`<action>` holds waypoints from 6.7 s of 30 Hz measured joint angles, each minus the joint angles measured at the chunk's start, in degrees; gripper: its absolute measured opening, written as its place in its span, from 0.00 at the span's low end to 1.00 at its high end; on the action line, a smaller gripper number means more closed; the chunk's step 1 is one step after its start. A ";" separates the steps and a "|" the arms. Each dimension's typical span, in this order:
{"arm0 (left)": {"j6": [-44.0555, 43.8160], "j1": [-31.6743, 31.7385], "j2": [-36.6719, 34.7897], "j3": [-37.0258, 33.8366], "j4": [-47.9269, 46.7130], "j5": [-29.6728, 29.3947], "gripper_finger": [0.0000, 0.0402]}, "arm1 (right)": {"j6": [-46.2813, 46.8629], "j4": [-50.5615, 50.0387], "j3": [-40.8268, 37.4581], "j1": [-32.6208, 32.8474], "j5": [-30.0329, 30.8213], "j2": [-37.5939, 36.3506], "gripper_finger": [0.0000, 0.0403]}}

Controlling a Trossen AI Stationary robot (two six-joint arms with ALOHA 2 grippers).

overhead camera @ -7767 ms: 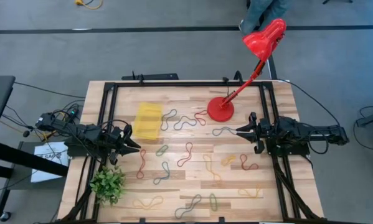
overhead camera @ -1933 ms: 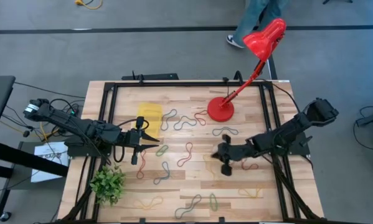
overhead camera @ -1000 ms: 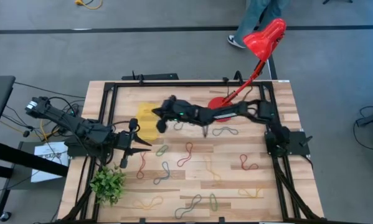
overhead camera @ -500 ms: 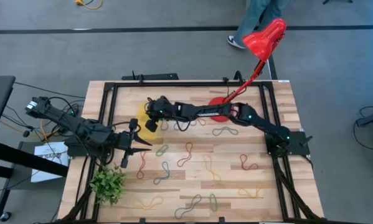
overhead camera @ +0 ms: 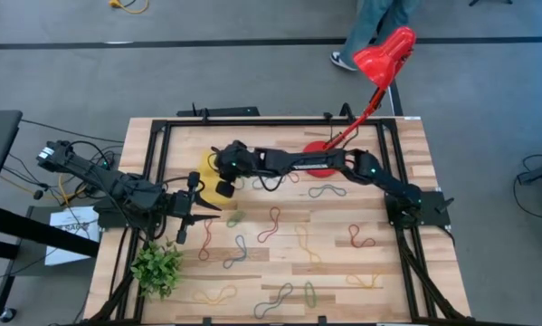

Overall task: Pick and place items into bin
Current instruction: Put the yellow rubber band into the yellow bin

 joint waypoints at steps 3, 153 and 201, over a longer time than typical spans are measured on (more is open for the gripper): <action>-0.37 0.00 0.00 -0.01 -0.01 0.00 0.17 | -0.23 -9.84 0.01 0.91 0.18 -4.22 0.18; 8.10 0.00 -1.55 0.00 5.79 3.04 0.17 | 8.27 25.49 -14.75 -5.66 -1.13 -0.56 0.12; 0.99 0.00 -0.09 -0.02 5.62 3.41 0.17 | 39.43 -34.81 -36.95 27.48 -11.03 -21.39 0.17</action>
